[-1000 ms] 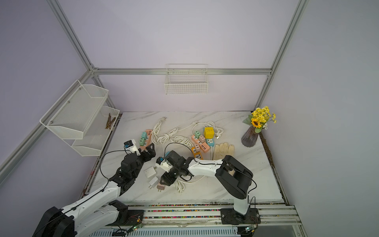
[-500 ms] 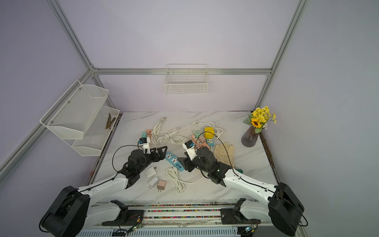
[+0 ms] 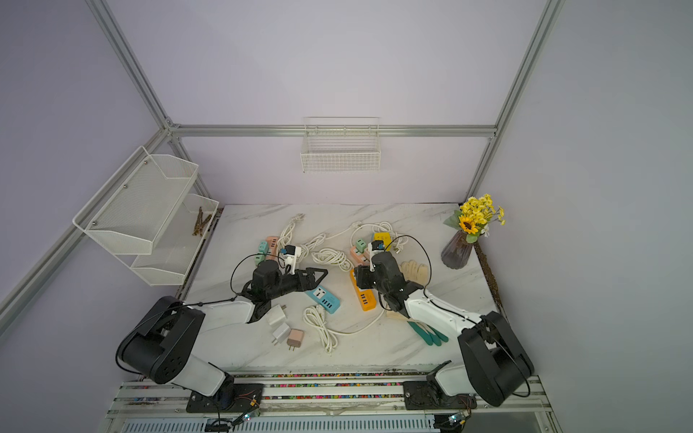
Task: Pull the plug off the socket
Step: Remove the plug from the socket.
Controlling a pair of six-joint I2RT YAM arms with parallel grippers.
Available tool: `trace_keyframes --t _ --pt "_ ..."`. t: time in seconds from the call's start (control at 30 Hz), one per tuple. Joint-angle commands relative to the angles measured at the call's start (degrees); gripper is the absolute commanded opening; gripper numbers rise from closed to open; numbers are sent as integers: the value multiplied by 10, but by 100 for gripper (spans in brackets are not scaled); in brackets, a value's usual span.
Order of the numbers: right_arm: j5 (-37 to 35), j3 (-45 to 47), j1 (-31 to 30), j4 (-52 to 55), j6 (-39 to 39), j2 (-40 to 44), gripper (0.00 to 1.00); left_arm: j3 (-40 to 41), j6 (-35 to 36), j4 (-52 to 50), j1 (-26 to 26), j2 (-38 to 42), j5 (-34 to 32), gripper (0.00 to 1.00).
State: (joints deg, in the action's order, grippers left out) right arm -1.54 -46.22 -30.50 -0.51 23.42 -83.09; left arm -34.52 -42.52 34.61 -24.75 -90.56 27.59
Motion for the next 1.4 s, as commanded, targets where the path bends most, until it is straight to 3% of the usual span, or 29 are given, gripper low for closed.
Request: trace_keyframes --t 0.0,0.2,0.3,0.53,0.67,0.8,0.9,1.13,1.37 --pt "-44 -64 2 106 -15 -47 56 -24 -31 25 3 -22 45 92" --pt "-86 -169 1 206 -43 -154 54 -33 -49 25 3 -51 51 92" --pt "-101 -212 0 251 -60 -191 49 -35 -60 26 1 -56 55 92" --pt "-135 -228 -11 259 -75 -197 40 -62 -62 -2 -25 -77 56 90" --pt "-129 -230 -15 257 -81 -201 29 -98 -68 -42 -46 -99 66 82" --pt "-108 -222 -18 255 -77 -196 21 -128 -64 -95 -75 -110 23 74" --pt "-101 -201 -21 246 -70 -177 20 -161 -65 -130 -87 -125 16 59" --pt "-79 -169 -22 224 -63 -147 20 -221 -87 -216 -113 -158 -42 39" --pt "-66 -167 -22 223 -60 -151 20 -259 -127 -247 -120 -212 -65 35"
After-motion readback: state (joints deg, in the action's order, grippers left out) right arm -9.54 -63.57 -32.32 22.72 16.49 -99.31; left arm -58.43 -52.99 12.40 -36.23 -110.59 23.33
